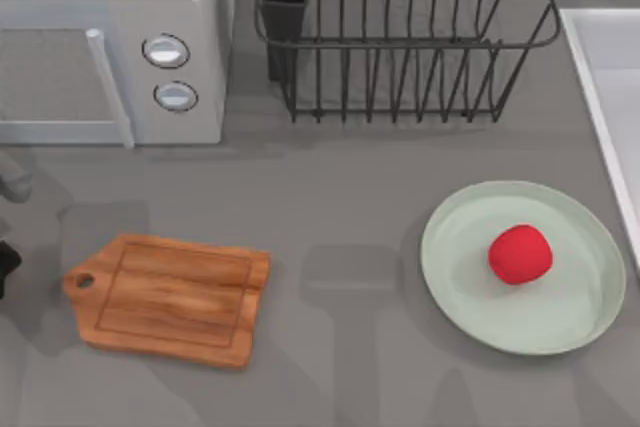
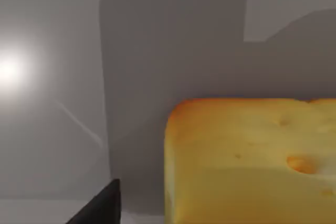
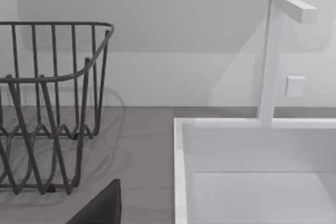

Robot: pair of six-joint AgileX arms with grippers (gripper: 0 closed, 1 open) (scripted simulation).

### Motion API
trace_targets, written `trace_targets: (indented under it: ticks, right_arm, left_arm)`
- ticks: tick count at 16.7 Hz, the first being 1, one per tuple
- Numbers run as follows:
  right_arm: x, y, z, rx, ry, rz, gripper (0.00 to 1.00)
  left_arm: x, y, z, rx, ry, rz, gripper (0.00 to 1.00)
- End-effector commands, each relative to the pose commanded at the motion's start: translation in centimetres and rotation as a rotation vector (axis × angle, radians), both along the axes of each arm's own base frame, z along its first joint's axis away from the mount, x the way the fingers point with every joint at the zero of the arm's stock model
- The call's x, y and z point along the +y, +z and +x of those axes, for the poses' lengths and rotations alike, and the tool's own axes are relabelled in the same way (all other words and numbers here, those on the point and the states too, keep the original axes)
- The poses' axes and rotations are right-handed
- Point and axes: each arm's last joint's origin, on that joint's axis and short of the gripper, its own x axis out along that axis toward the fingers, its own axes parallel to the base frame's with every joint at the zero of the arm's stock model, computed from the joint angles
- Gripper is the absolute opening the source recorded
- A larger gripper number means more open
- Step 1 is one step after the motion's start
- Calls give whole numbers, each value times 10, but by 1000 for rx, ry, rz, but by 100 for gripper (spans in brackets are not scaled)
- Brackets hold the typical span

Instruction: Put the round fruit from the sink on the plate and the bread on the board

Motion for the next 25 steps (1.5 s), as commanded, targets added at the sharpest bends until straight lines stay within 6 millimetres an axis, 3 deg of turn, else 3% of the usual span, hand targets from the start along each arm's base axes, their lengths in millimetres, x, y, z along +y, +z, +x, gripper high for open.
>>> trace_targets:
  ticks: [3, 16, 25]
  right_arm:
    - [0, 0, 0, 0, 0, 0, 100]
    - [0, 0, 0, 0, 0, 0, 100]
    - [0, 0, 0, 0, 0, 0, 100]
  left_arm:
    - [0, 0, 0, 0, 0, 0, 100]
    - [0, 0, 0, 0, 0, 0, 2]
    - [0, 1, -1, -1, 0, 0, 0]
